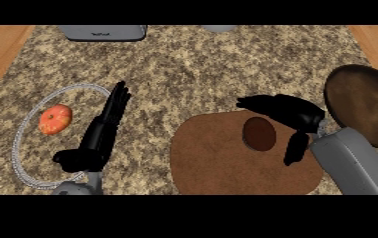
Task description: Pick the cupcake from the cutting board and place it in the pan
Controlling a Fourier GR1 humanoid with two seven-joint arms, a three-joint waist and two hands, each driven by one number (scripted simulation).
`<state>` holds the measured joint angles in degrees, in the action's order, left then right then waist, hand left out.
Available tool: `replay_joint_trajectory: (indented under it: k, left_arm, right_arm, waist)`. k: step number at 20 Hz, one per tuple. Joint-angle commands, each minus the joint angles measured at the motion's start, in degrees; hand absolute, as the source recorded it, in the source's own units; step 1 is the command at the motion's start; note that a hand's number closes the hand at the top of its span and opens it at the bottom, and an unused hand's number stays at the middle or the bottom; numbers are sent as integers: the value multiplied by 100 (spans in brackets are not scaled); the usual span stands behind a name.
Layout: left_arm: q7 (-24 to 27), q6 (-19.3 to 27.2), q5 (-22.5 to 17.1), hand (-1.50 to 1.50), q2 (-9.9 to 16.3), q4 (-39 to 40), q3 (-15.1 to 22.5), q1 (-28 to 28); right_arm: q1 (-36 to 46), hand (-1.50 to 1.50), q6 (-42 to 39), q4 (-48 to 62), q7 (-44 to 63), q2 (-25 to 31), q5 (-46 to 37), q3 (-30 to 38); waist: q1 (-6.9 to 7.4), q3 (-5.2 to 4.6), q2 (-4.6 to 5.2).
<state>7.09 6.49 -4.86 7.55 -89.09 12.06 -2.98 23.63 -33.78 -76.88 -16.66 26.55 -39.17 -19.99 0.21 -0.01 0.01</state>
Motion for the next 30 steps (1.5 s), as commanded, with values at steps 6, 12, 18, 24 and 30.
replay_joint_trajectory:
  k: [6,12,18,24,30]
  left_arm:
    - [-378,-189,64,0,-118,-217,-198,-18]
    - [124,-206,319,0,-386,480,-206,-236]
    - [-161,-285,314,0,-209,-311,-166,242]
    - [-110,-317,360,0,-329,-11,-250,52]
    - [-325,-181,435,0,-354,-291,-270,163]
  right_arm:
    - [-103,-150,143,541,-295,-551,-678,186]
    - [151,-150,298,1121,-194,-985,-1133,192]
    - [596,150,619,1559,-765,-966,-1771,-192]
    - [172,150,1271,1749,-1288,-875,-2055,-97]
    - [-103,150,1664,1078,-822,-998,-1857,535]
  waist:
    - [-3,1,-1]
    - [-4,0,7]
    - [31,1,4]
    - [-2,1,5]
    - [-68,0,-14]
